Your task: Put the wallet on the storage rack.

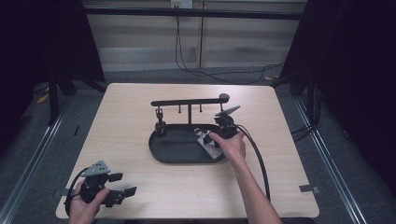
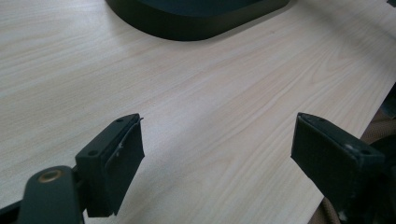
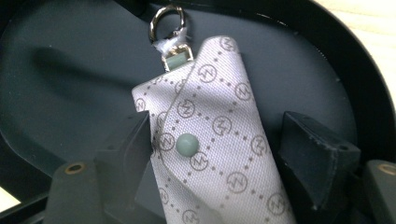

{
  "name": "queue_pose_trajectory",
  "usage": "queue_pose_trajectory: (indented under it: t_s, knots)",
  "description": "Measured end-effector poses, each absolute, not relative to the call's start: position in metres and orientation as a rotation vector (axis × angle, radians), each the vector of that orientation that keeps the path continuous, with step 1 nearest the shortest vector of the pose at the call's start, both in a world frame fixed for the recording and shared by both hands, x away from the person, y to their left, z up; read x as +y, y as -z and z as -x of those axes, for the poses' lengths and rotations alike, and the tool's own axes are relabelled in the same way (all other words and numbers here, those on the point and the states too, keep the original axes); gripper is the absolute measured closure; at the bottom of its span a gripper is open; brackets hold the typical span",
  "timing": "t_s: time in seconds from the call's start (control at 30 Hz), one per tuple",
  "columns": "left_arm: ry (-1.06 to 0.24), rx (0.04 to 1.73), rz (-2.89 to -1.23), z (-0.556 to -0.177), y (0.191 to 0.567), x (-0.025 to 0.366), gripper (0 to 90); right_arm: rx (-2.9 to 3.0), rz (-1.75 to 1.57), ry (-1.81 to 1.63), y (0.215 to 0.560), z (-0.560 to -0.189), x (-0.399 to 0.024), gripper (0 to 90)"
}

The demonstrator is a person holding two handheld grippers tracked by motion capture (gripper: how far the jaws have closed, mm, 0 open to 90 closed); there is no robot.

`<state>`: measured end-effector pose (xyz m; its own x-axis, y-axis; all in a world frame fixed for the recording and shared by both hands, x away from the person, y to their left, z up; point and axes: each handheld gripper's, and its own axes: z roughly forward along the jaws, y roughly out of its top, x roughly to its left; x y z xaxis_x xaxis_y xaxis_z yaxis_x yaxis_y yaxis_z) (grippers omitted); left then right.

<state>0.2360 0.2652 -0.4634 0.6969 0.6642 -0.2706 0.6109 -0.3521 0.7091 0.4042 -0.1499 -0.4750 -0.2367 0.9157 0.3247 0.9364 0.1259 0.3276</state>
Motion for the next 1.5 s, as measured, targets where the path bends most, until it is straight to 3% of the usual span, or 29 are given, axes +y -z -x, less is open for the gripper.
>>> queue_pose_trajectory:
  t_s: [0.47, 0.93, 1.5]
  knots:
    - [-0.081, 0.984, -2.041, -0.236, 0.463, 0.267, 16.8, -2.4, 1.871, 0.898, 0.455, -0.394, -0.158, 18.5]
    - [-0.084, 0.989, -2.039, -0.237, 0.464, 0.268, 16.8, -2.449, 1.857, 1.094, 0.44, -0.371, -0.185, 22.5]
    - [-0.089, 0.998, -2.035, -0.237, 0.464, 0.269, 16.8, -2.433, 1.914, 1.164, 0.444, -0.336, -0.228, 18.3]
